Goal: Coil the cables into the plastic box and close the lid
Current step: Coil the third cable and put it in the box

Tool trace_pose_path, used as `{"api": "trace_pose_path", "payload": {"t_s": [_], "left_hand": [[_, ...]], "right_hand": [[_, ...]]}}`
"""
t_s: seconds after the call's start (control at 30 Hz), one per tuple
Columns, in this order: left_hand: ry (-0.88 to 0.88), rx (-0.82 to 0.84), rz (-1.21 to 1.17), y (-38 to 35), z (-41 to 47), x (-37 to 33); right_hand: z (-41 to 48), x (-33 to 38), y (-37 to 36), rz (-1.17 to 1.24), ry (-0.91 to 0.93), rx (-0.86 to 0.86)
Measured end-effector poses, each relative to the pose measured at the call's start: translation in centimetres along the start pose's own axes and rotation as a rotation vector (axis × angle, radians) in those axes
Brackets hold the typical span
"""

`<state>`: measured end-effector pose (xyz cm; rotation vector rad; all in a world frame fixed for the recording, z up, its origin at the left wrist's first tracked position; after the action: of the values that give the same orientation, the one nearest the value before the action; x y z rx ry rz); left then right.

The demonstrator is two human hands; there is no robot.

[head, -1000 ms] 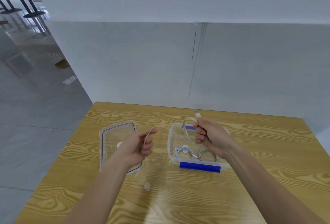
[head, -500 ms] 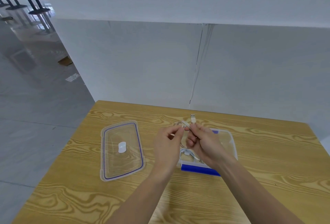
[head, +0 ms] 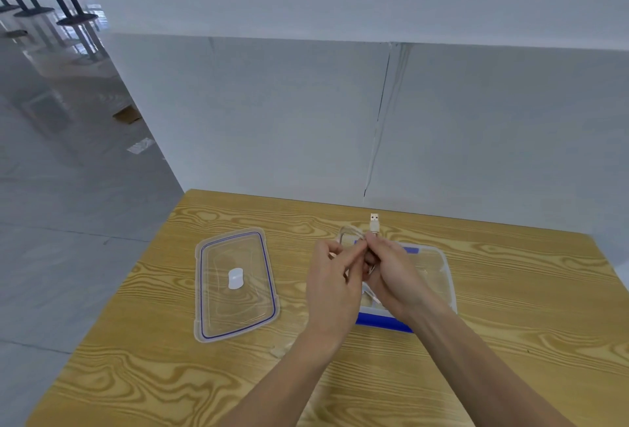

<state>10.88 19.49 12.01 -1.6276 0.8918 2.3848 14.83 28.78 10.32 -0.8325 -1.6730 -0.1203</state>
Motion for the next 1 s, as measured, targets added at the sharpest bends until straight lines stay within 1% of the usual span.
{"api": "trace_pose_path", "payload": {"t_s": [0.07, 0.13, 0.2, 0.3, 0.43, 0.53, 0.63, 0.8, 0.9, 1.0], "left_hand": [[-0.066, 0.02, 0.014, -0.1, -0.6, -0.1], [-0.062, -0.002, -0.013, 0.2, -1.3, 0.2], [0.023, 0.0, -0.088, 0.7, -1.8, 1.1], [0.16, 0.074, -0.201, 1.2, -2.4, 2.8], [0.188, 0.206, -0.193, 1.8, -3.2, 3.6], [0.255, 0.299, -0.225, 2.4, -3.5, 4.6], [0.283, 0.388, -0.209, 3.1, -3.7, 5.5], [0.332, 0.454, -0.175, 5.0, -3.7, 7.6], [0.414, 0.522, -0.165, 6.7, -3.5, 9.4], [0.504, 0.548, -0.127, 8.8, -3.0, 11.2]], "right_hand": [[0.2, 0.2, 0.1, 0.082, -0.016, 0.0], [0.1, 0.7, 0.3, 0.146, -0.011, -0.004], [0.1, 1.3, 0.5, 0.203, 0.001, -0.02], [0.2, 2.1, 0.8, 0.329, -0.003, -0.005], [0.4, 2.7, 1.1, 0.425, -0.006, 0.022], [0.4, 3.0, 1.5, 0.428, -0.012, 0.038], [0.3, 3.3, 1.9, 0.414, -0.009, 0.054], [0.4, 3.9, 2.6, 0.337, 0.009, 0.033], [0.4, 4.4, 3.2, 0.309, 0.0, 0.02], [0.1, 4.8, 3.5, 0.279, -0.008, 0.036]]}}
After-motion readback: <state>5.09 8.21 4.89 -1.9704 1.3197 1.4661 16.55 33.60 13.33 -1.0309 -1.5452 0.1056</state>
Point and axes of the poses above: each hand's wrist, its own z-axis towards the middle knuckle, its own y-axis out of the back of the hand, x = y × z, the point moved 5 cm from there along z, towards the middle knuckle, and after that the axes turned 1 degree about y, right-handed, at the moved point
